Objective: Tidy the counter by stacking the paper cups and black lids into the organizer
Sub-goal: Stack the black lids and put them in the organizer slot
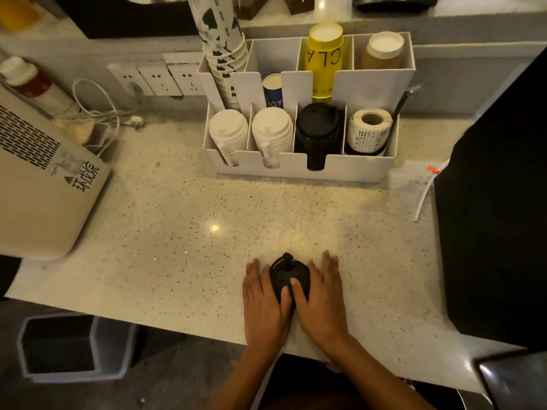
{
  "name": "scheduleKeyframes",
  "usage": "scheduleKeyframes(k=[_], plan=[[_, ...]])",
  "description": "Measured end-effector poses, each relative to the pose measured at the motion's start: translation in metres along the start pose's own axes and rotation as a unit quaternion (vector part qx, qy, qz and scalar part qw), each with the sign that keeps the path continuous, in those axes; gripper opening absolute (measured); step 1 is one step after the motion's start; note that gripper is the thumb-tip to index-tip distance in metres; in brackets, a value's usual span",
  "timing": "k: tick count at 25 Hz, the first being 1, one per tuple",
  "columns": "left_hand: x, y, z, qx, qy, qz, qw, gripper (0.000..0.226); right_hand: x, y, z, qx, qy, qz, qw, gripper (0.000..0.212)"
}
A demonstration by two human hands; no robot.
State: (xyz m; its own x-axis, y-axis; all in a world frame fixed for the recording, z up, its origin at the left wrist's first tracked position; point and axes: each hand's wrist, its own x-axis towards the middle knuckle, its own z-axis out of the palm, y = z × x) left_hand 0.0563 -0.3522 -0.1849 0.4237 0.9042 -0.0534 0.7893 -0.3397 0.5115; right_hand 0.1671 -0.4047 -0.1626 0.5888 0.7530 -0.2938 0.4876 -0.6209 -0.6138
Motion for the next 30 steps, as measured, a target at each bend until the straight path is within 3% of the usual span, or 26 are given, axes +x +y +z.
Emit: scheduleKeyframes(k=[4,6,9,11,15,18,20,30], plan=[[0.000,-0.001,-0.007,-0.074,0.002,-0.020,0.997,0.062,0.002,-0.014,-0.018,0.049,-0.014,0.009,0.999,0.050],[0.000,0.006,-0.011,-0.131,-0.003,-0.029,0.991,0.062,0.006,-0.021,-0.030,0.159,-0.021,0.045,0.986,0.039],[-0.004,0.028,-0.023,-0.266,-0.005,-0.085,0.960,0.049,0.012,-0.025,-0.051,0.379,-0.117,0.151,0.905,0.037],[-0.003,0.042,-0.033,-0.350,-0.012,-0.114,0.930,0.032,0.015,-0.019,-0.062,0.438,-0.151,0.179,0.868,0.043],[0.006,0.050,-0.051,-0.471,-0.063,-0.166,0.864,0.029,0.012,-0.009,-0.082,0.526,-0.199,0.164,0.811,0.038],[0.014,0.053,-0.073,-0.543,-0.147,-0.194,0.803,0.038,0.008,-0.004,-0.093,0.540,-0.194,0.138,0.807,0.035],[0.017,0.055,-0.085,-0.554,-0.208,-0.185,0.784,0.044,0.005,-0.003,-0.100,0.545,-0.197,0.120,0.806,0.035],[0.022,0.066,-0.108,-0.509,-0.269,-0.134,0.806,0.034,-0.009,-0.011,-0.127,0.534,-0.183,0.077,0.822,0.043]])
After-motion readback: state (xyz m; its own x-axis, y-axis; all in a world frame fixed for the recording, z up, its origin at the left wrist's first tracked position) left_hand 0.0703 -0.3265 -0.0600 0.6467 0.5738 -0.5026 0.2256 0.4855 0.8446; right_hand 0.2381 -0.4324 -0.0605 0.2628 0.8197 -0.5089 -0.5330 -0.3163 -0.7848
